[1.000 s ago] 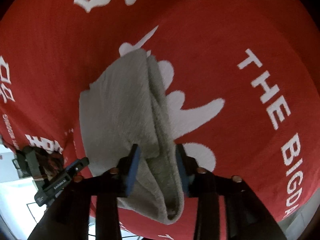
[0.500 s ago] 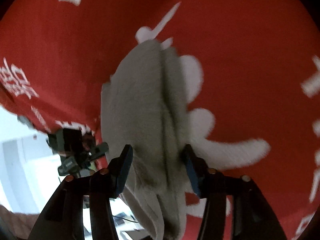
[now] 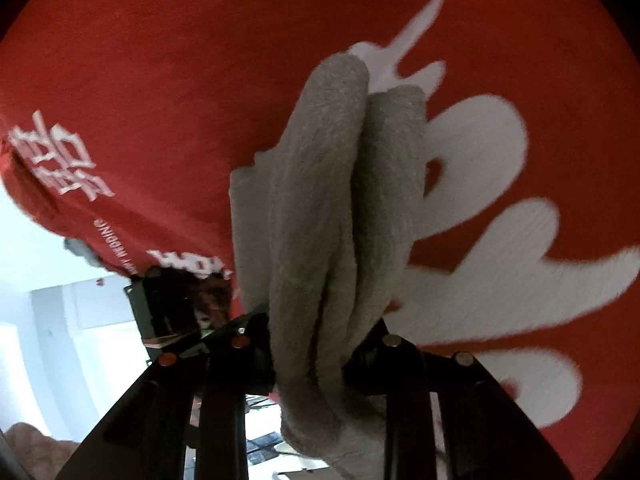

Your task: Fold small clothes

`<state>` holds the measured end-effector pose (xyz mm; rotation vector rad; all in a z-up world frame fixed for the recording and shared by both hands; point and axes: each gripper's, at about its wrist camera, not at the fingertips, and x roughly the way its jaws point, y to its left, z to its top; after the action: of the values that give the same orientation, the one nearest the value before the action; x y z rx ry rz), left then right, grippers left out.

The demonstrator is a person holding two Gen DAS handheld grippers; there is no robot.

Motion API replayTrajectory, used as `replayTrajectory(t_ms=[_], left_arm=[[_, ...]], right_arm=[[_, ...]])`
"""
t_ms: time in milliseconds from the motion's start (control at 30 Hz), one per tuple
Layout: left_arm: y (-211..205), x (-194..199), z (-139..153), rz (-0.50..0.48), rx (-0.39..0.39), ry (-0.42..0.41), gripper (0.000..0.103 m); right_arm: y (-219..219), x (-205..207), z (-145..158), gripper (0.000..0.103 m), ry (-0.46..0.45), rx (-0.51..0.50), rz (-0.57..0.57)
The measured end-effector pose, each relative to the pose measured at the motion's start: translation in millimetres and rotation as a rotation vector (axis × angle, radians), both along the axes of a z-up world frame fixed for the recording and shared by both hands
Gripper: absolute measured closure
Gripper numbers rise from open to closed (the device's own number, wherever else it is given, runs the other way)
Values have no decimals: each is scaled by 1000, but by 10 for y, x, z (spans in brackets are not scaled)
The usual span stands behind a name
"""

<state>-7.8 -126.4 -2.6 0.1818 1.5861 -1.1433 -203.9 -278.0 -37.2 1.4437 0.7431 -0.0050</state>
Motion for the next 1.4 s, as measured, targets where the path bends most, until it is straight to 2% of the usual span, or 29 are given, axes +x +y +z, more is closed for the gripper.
replayTrajectory(t_ms=[133,267,467,567,700,767,867,933,1067,1100,1133,1167,1233,1300,1400], left_arm=[[309,69,264,28,-25,0,57],[772,160,351,61,2,-10,57],[1283,227,102,124,83,-29,57],[1445,251,-95,148,134,-45,57],[1614,323,-247,193,160,-45,54],[1675,351,-249,206,168,-60,48],[1730,385,-201,199,179,-100,47],[1709,365,-143,187,207,-159,47],[1804,388,-17,169,281,-298,47],[1831,391,14,165,301,-333,47],[1861,393,51,159,320,-362,47],[1894,402,75,158,320,-363,47],[1960,394,171,167,290,-341,47],[1967,311,269,154,253,-318,47],[1879,122,324,113,227,-298,47]], right_arm=[[273,35,222,73,-52,28,7],[579,127,292,73,-73,60,33],[1003,365,64,73,-42,82,116],[1166,519,-80,73,9,70,149],[1214,632,-99,73,116,-52,193],[1171,623,-51,73,170,-118,204],[1124,576,-26,73,316,-261,241],[1112,528,-25,73,378,-333,254],[1134,438,71,73,447,-452,256],[1165,422,119,73,491,-504,254],[1187,408,160,74,529,-544,252],[1186,379,173,81,557,-565,251],[1172,264,224,82,565,-547,225],[1186,174,312,82,519,-505,194],[1325,140,495,82,452,-507,186]])
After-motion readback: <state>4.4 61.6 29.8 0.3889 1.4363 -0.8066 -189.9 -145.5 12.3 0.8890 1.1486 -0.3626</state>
